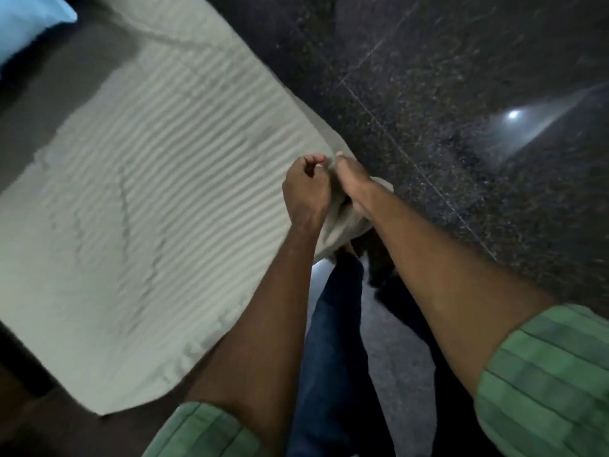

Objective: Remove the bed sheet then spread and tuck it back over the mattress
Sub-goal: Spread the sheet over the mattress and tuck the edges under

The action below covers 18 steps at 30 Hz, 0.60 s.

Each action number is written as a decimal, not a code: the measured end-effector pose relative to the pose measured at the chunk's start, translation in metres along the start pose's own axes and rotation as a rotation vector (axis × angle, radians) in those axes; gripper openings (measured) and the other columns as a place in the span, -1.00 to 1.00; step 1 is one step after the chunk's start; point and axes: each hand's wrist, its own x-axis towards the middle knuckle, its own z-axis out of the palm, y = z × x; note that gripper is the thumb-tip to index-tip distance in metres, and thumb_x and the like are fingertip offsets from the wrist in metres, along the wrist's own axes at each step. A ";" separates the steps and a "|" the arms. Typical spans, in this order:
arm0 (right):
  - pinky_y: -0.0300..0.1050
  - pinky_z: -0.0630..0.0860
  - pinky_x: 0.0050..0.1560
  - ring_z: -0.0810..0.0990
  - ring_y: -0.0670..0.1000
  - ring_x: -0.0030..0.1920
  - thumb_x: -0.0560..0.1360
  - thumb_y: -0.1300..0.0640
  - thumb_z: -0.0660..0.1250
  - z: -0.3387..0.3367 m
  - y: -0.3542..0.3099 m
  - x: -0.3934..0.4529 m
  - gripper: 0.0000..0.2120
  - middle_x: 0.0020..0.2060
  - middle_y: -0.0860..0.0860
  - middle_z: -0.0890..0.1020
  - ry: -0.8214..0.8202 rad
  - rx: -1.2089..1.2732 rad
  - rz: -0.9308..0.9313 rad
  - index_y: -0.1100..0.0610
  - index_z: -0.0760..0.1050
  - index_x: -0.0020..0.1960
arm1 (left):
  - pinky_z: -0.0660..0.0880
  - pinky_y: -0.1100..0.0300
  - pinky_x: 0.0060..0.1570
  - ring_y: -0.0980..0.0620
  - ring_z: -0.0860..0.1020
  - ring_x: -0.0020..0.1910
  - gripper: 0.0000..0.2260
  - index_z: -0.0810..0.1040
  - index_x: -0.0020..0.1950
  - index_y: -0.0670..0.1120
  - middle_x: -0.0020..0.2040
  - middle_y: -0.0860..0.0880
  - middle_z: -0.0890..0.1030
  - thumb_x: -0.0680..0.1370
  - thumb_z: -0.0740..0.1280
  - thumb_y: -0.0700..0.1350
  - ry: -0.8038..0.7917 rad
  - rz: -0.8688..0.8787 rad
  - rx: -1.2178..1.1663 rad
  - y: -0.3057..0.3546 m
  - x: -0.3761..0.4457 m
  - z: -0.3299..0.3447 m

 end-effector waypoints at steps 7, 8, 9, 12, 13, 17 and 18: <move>0.14 0.50 0.36 0.58 0.16 0.24 0.71 -0.02 0.09 -0.031 -0.018 0.013 -0.62 0.24 0.13 0.62 -0.233 -0.077 0.016 0.15 0.57 0.29 | 0.60 0.13 0.06 0.13 0.66 -0.05 -0.79 0.74 -0.02 0.05 -0.09 0.13 0.73 0.53 0.29 -0.04 0.124 -0.341 -0.042 -0.005 -0.043 0.035; 0.18 0.50 0.36 0.58 0.17 0.24 0.68 0.01 0.13 -0.038 -0.017 0.015 -0.69 0.24 0.14 0.62 -0.261 -0.152 -0.009 0.11 0.59 0.21 | 0.61 0.11 0.01 0.10 0.66 -0.08 -0.80 0.74 -0.03 0.05 -0.11 0.12 0.73 0.53 0.31 -0.01 0.153 -0.404 -0.069 -0.006 -0.051 0.044; 0.22 0.51 0.34 0.60 0.18 0.22 0.64 0.03 0.20 -0.045 -0.013 0.019 -0.78 0.20 0.15 0.64 -0.276 -0.223 -0.034 0.05 0.60 0.07 | 0.62 0.09 -0.01 0.06 0.67 -0.09 -0.80 0.74 -0.04 0.05 -0.13 0.10 0.73 0.52 0.32 0.03 0.170 -0.463 -0.100 -0.009 -0.059 0.054; 0.14 0.60 0.23 0.66 0.15 0.09 0.49 0.03 0.36 -0.076 -0.004 0.023 -0.90 0.01 0.09 0.69 -0.287 -0.398 -0.125 0.03 0.61 -0.15 | 0.66 -0.03 -0.01 0.00 0.70 -0.11 -0.70 0.73 -0.05 0.09 -0.16 0.09 0.73 0.43 0.29 0.20 0.289 -0.611 -0.256 -0.015 -0.087 0.100; 0.05 0.63 0.16 0.67 0.11 0.05 0.49 0.08 0.40 -0.085 -0.005 0.019 -0.94 -0.04 0.05 0.70 -0.272 -0.436 -0.146 0.03 0.63 -0.13 | 0.67 -0.04 -0.01 0.00 0.70 -0.11 -0.65 0.72 -0.05 0.11 -0.16 0.10 0.73 0.39 0.26 0.24 0.338 -0.640 -0.298 -0.022 -0.091 0.118; -0.04 0.63 0.00 0.67 0.04 -0.04 0.42 0.21 0.44 -0.109 -0.001 0.011 -0.87 -0.09 0.01 0.71 -0.248 -0.655 -0.225 0.12 0.66 -0.03 | 0.65 -0.04 0.06 0.01 0.70 -0.07 -0.63 0.69 -0.01 0.11 -0.11 0.11 0.73 0.41 0.22 0.26 0.508 -0.671 -0.485 -0.018 -0.096 0.161; -0.01 0.64 0.00 0.68 0.05 -0.05 0.41 0.22 0.44 -0.113 0.003 0.013 -0.88 -0.09 0.03 0.71 -0.253 -0.696 -0.220 0.13 0.64 -0.05 | 0.65 -0.04 0.06 0.01 0.70 -0.06 -0.69 0.69 0.00 0.12 -0.10 0.11 0.73 0.45 0.25 0.21 0.529 -0.666 -0.547 -0.003 -0.097 0.158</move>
